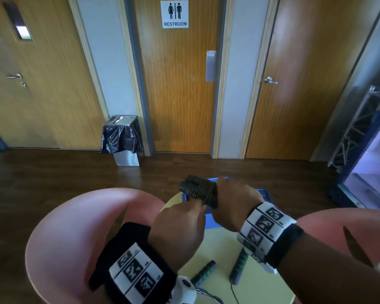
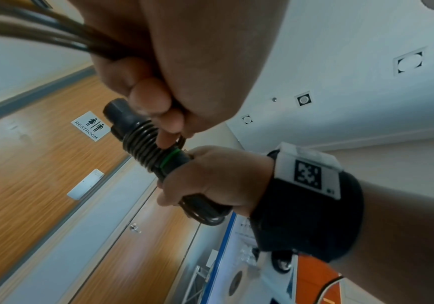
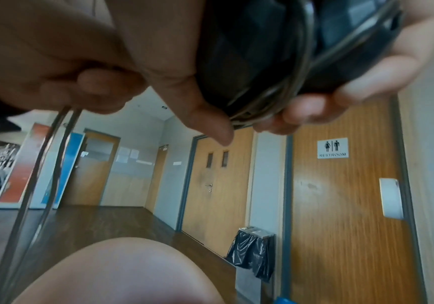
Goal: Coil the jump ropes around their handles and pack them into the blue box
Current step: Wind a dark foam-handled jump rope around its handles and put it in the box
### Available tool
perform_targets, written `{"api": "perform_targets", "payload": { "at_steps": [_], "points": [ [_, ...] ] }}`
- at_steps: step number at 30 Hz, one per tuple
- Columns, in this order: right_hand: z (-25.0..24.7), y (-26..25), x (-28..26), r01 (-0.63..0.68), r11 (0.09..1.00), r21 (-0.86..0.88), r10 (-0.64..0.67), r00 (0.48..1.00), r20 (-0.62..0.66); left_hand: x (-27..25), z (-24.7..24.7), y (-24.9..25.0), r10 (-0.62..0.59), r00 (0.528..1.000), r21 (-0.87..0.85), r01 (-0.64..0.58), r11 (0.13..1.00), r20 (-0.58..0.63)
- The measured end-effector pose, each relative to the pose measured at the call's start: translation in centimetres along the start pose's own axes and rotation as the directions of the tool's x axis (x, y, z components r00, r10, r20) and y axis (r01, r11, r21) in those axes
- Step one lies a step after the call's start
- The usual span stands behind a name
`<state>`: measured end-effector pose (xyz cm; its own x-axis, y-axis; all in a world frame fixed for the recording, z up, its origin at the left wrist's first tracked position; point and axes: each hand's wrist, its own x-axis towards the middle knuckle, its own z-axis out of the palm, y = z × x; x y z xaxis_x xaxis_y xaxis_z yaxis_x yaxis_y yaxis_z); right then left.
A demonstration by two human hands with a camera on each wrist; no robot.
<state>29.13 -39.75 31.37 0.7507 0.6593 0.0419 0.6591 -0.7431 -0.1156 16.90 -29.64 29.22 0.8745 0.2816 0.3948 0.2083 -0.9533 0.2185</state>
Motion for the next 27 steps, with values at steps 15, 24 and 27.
{"api": "perform_targets", "payload": {
  "at_steps": [15,24,27],
  "points": [
    [1.3,-0.6,0.1,-0.099,0.982,0.159,0.095,0.995,0.031,0.0,3.8,-2.1,-0.066,0.814,-0.810,0.561,-0.171,0.577],
    [1.3,1.2,-0.3,-0.110,0.981,0.160,0.108,0.994,0.016,0.9,4.9,-1.5,-0.001,0.773,-0.762,0.625,-0.170,0.634],
    [1.4,2.5,-0.3,-0.125,0.957,0.261,0.106,0.991,0.085,1.0,5.7,-0.2,-0.059,0.838,-0.835,0.530,-0.150,0.542]
  ]
}}
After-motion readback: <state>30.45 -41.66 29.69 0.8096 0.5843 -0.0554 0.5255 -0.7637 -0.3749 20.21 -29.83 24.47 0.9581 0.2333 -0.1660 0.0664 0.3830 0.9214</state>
